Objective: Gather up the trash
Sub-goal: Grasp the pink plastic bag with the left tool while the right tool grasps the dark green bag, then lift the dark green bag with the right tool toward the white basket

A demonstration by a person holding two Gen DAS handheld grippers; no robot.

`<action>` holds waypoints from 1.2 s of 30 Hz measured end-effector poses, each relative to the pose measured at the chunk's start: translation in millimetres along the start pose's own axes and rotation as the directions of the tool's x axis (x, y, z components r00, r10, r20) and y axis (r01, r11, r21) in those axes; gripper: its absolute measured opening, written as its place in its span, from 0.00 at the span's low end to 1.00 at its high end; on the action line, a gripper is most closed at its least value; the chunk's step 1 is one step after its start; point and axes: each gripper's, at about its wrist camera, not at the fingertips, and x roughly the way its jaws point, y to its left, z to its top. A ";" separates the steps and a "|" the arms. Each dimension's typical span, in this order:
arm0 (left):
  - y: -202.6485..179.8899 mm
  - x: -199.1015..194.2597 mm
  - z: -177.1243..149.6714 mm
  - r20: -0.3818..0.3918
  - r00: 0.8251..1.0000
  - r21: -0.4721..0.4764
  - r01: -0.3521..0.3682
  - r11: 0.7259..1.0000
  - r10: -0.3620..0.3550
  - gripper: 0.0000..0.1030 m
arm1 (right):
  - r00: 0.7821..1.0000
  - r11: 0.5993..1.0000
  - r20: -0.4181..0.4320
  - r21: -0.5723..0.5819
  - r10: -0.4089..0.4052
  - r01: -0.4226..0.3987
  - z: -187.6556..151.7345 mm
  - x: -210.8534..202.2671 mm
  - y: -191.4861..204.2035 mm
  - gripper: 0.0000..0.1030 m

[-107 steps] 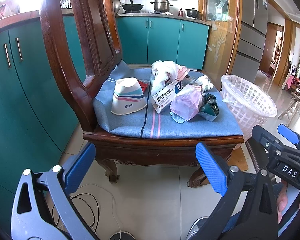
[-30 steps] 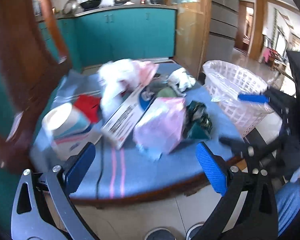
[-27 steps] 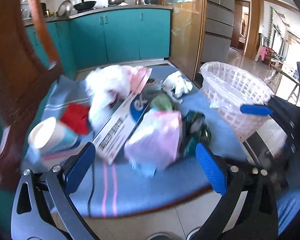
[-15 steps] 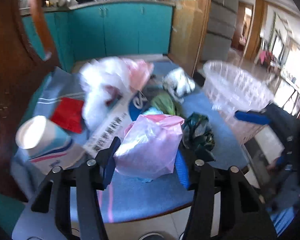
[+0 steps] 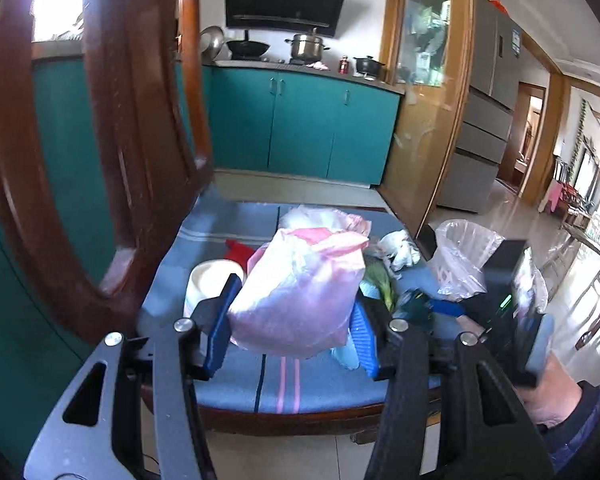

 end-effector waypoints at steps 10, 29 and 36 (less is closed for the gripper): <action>4.0 6.6 -10.3 -0.033 0.999 -0.068 0.019 0.997 -0.022 0.51 | 0.975 0.992 0.223 0.126 -0.008 -0.021 -6.3 -92.4 8.7 0.51; -6.6 15.6 -23.0 -0.063 0.997 0.022 -0.032 0.999 0.033 0.53 | 0.970 0.993 0.242 0.119 -0.025 -0.004 -14.0 -99.3 26.0 0.51; -6.3 15.9 -23.1 -0.063 0.998 0.025 -0.029 0.999 0.031 0.54 | 0.972 0.993 0.234 0.116 -0.018 -0.010 -15.0 -97.8 27.2 0.51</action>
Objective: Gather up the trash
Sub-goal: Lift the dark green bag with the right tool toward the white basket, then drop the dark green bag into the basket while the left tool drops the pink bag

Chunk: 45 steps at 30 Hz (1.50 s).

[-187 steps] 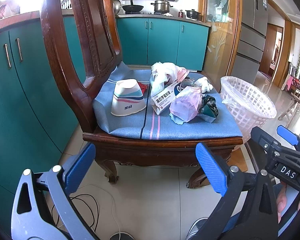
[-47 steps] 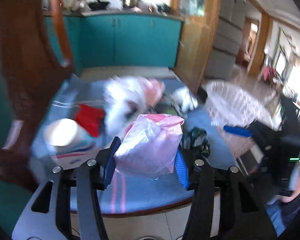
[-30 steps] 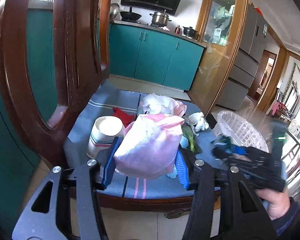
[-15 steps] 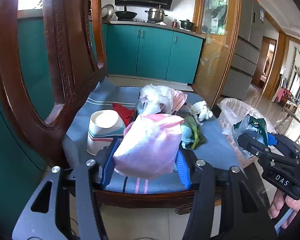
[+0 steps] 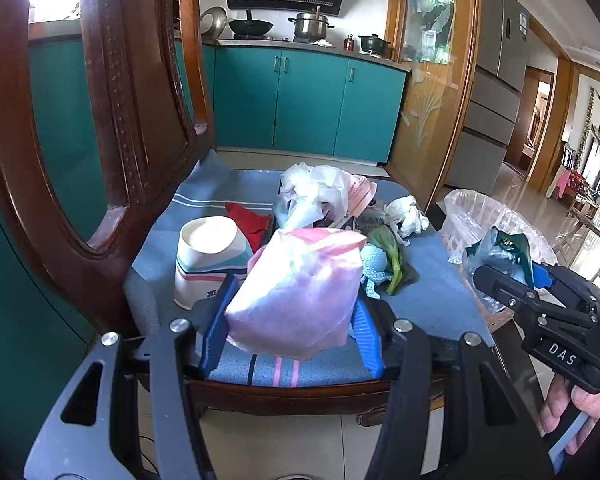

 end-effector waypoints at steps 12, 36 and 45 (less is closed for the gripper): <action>-2.9 1.0 -0.4 -0.004 1.000 0.009 0.001 1.000 -0.001 0.54 | 1.000 1.000 -0.002 -0.007 0.000 0.000 0.3 0.6 0.6 0.51; 0.5 6.7 -1.7 -0.022 1.000 0.010 -0.004 1.000 0.005 0.55 | 1.000 1.000 -0.005 -0.009 0.003 -0.003 1.9 1.1 -0.2 0.51; -33.4 20.6 19.8 -0.042 0.995 0.049 0.089 0.995 -0.087 0.54 | 0.987 0.984 0.103 0.143 -0.126 0.110 12.3 -32.7 -49.3 0.51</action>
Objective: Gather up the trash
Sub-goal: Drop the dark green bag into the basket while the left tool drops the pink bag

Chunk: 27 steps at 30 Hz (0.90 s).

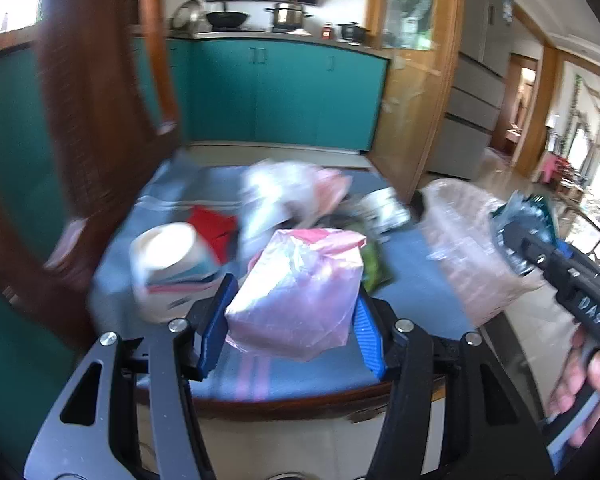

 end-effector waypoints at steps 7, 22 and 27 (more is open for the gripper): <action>-125.9 -4.8 111.1 0.104 0.971 0.195 0.191 0.962 -0.214 0.55 | 0.998 0.991 -0.031 0.122 -0.059 0.063 -6.3 2.9 -41.9 0.51; -142.2 -5.3 138.1 0.099 0.979 0.300 0.144 0.943 -0.180 0.97 | 0.999 0.989 -0.037 0.146 -0.027 0.032 -5.3 3.5 -47.9 0.51; -54.5 -52.5 82.4 0.161 0.985 0.170 0.033 0.985 -0.060 0.97 | 1.000 0.991 -0.023 0.132 -0.012 0.015 -3.1 1.2 -44.7 0.51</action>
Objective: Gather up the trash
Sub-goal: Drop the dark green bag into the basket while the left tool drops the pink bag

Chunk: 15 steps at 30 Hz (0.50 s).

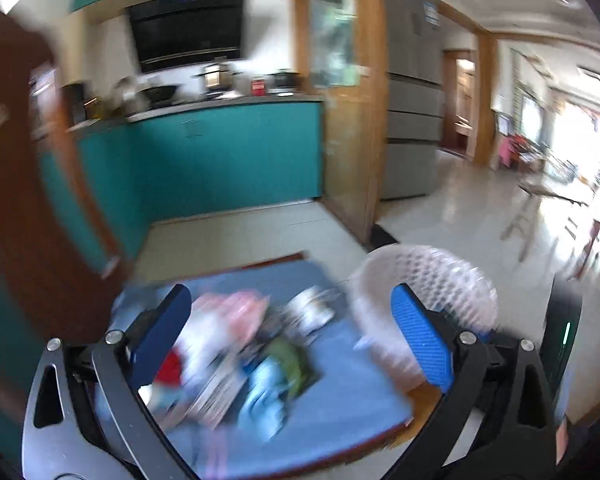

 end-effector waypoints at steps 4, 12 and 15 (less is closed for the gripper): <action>52.3 -22.2 -50.1 -0.015 0.992 -0.139 -0.126 0.982 0.126 0.97 | 1.000 0.999 -0.014 -0.034 0.004 -0.005 -2.4 3.5 6.8 0.51; 112.9 15.6 -112.1 -0.148 0.968 -0.246 -0.234 0.941 0.202 0.97 | 0.999 0.996 -0.021 -0.089 -0.031 0.029 -3.8 8.2 17.6 0.51; 115.3 13.4 -120.5 -0.164 0.966 -0.229 -0.235 0.945 0.201 0.97 | 0.998 0.996 0.029 -0.067 -0.062 0.064 6.3 3.5 11.0 0.51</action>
